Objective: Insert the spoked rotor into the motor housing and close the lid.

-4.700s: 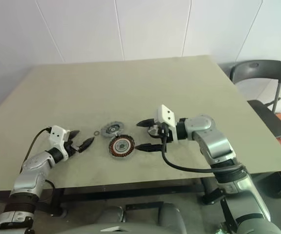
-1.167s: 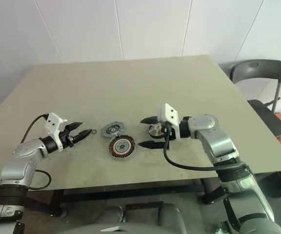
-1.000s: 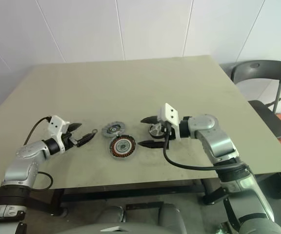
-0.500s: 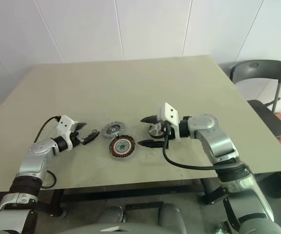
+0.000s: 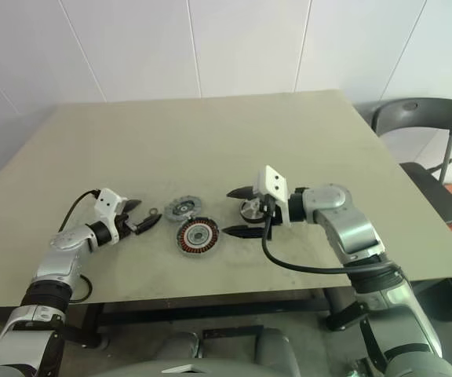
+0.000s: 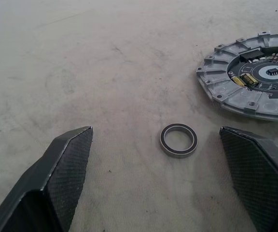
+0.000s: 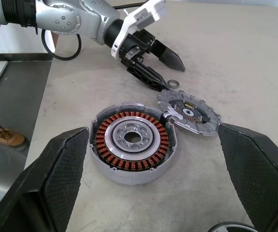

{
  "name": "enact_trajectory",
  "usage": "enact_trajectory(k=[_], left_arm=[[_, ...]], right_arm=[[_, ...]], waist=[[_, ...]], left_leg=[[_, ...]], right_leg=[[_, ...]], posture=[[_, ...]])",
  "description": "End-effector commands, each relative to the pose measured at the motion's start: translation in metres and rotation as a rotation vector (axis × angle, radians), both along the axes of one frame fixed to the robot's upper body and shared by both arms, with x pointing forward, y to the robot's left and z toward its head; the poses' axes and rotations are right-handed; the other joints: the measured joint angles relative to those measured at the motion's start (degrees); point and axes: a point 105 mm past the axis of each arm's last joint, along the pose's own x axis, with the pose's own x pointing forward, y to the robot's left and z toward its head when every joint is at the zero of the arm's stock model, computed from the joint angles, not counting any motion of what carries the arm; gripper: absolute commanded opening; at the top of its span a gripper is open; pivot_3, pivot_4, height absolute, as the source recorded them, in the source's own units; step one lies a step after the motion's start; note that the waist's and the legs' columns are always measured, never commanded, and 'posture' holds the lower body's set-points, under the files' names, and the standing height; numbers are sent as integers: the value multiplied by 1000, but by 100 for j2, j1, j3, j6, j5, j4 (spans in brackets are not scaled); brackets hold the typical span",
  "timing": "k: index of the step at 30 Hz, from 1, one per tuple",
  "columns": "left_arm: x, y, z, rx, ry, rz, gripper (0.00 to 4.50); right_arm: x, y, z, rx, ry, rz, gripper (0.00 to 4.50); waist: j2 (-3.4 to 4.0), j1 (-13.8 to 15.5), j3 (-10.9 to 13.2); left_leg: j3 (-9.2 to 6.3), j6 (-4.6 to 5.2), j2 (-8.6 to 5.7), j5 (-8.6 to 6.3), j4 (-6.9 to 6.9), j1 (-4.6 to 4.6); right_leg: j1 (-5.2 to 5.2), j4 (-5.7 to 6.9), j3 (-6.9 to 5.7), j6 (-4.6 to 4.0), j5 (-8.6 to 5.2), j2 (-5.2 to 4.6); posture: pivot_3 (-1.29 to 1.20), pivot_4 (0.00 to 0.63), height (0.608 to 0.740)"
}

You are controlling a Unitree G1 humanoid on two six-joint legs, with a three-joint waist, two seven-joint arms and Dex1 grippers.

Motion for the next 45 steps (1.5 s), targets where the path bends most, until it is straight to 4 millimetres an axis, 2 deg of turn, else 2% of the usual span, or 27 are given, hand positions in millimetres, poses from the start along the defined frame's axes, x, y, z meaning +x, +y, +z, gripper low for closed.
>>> enact_trajectory(k=[1, 9, 18, 22, 24, 30, 36, 42, 45], left_arm=[[5, 5, 6, 13, -21, 13, 3216], [6, 3, 4, -3, -15, 8, 686], [3, 1, 6, -2, -24, -7, 679], [-3, 2, 28, -1, -75, -71, 679], [-12, 6, 46, 0, -95, -132, 679], [-38, 7, 82, 26, -80, -279, 679], [-42, -21, 98, 12, -51, -422, 679], [-31, -63, 105, 13, -64, -569, 679], [-25, -77, 102, 43, -61, -620, 679]], right_arm=[[-1, 3, 13, 20, -51, 16, 4500], [-1, 2, 14, 21, -52, 16, 4500], [0, 3, 14, 22, -55, 20, 4500], [-1, 3, 13, 17, -58, 19, 4500], [-1, 2, 13, 15, -56, 17, 4500], [-1, 2, 12, 12, -52, 19, 4500], [0, 2, 12, 10, -51, 27, 4500], [2, -5, 12, 0, -55, 10, 4500], [3, -7, 12, -1, -57, 4, 4500]], waist=[[0, 0, 0], [0, -9, 0], [0, -8, 0], [0, -17, 0], [-2, -22, 1], [2, -19, 3], [1, -13, 3], [0, -9, 3], [0, -26, 3]], left_leg=[[0, 0, 0, 0, 1, 1], [-1, 0, 0, 0, 3, 6], [-1, 0, 0, 0, 3, 4], [-1, 0, 0, 0, 1, -2], [-1, 0, 1, 0, -1, -6], [0, 0, 1, 0, -6, -9], [0, 0, 1, 0, -2, -9], [0, 0, 0, 0, -2, -10], [0, 0, 0, 0, -3, -9]], right_leg=[[1, 2, 0, 0, 0, 0], [1, 10, 0, 0, 0, 1], [1, 8, 0, 0, 0, 1], [-4, 7, 0, 0, 0, 1], [-9, 7, 0, -1, 1, 1], [-13, 5, 0, -22, -12, 0], [-11, 2, 0, -23, -13, 0], [-8, -1, 0, -20, -12, 0], [-8, -2, 0, -3, -2, 1]], posture=[[0, 0, 740], [0, 0, 740], [0, 0, 740], [0, 0, 740], [0, 0, 740], [0, 0, 740], [0, 0, 740], [0, 0, 740], [0, 0, 740]])
